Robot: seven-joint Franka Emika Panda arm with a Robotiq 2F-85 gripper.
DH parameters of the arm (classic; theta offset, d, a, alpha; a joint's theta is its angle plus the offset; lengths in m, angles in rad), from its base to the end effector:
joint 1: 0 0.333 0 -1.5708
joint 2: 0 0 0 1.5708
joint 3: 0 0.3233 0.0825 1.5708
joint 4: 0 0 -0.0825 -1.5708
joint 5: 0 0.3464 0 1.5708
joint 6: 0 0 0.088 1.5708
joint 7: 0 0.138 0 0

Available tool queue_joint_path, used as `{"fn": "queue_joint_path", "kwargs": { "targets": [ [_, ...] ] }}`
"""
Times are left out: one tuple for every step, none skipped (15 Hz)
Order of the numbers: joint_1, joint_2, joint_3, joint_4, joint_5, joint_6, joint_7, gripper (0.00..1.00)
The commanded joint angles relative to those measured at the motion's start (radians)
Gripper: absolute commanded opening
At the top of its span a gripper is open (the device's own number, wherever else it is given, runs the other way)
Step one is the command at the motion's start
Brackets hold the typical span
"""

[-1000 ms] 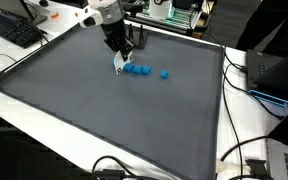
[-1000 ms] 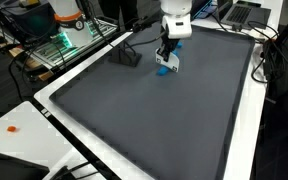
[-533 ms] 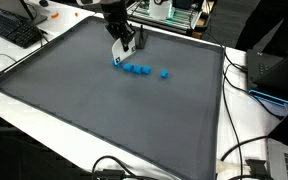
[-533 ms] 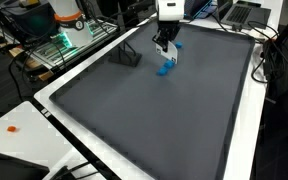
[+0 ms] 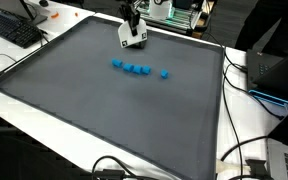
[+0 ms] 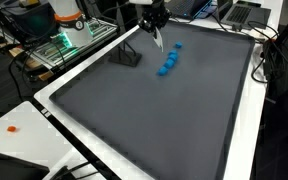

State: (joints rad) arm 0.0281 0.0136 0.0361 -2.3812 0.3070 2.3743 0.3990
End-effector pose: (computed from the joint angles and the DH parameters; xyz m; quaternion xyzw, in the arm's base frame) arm 0.4674 0.0399 0.3182 -0.9558 0.2742 0.0340 0.1001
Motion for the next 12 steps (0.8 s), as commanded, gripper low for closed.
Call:
{"fn": "queue_joint_path", "kwargs": {
  "targets": [
    [-0.002, -0.111, -0.004, -0.135, 0.059, 0.040, 0.089, 0.01],
    [-0.004, -0.126, -0.004, -0.158, 0.063, 0.048, 0.115, 0.01],
    [-0.006, -0.137, -0.004, -0.178, 0.063, 0.055, 0.137, 0.01],
    [-0.008, -0.146, -0.003, -0.195, 0.062, 0.060, 0.158, 0.01],
    [-0.010, -0.150, 0.000, -0.212, 0.050, 0.070, 0.185, 0.01],
    [-0.009, -0.150, 0.000, -0.225, 0.060, 0.070, 0.190, 0.01],
    [-0.011, -0.149, 0.001, -0.239, 0.045, 0.081, 0.207, 0.01],
    [-0.013, -0.146, 0.001, -0.251, 0.045, 0.091, 0.220, 0.01],
    [-0.013, -0.142, -0.001, -0.262, 0.057, 0.101, 0.226, 0.01],
    [-0.015, -0.138, -0.002, -0.273, 0.053, 0.115, 0.238, 0.01],
    [-0.018, -0.133, -0.002, -0.285, 0.044, 0.134, 0.252, 0.01],
    [-0.020, -0.132, -0.003, -0.294, 0.044, 0.148, 0.261, 0.01]
  ]
}}
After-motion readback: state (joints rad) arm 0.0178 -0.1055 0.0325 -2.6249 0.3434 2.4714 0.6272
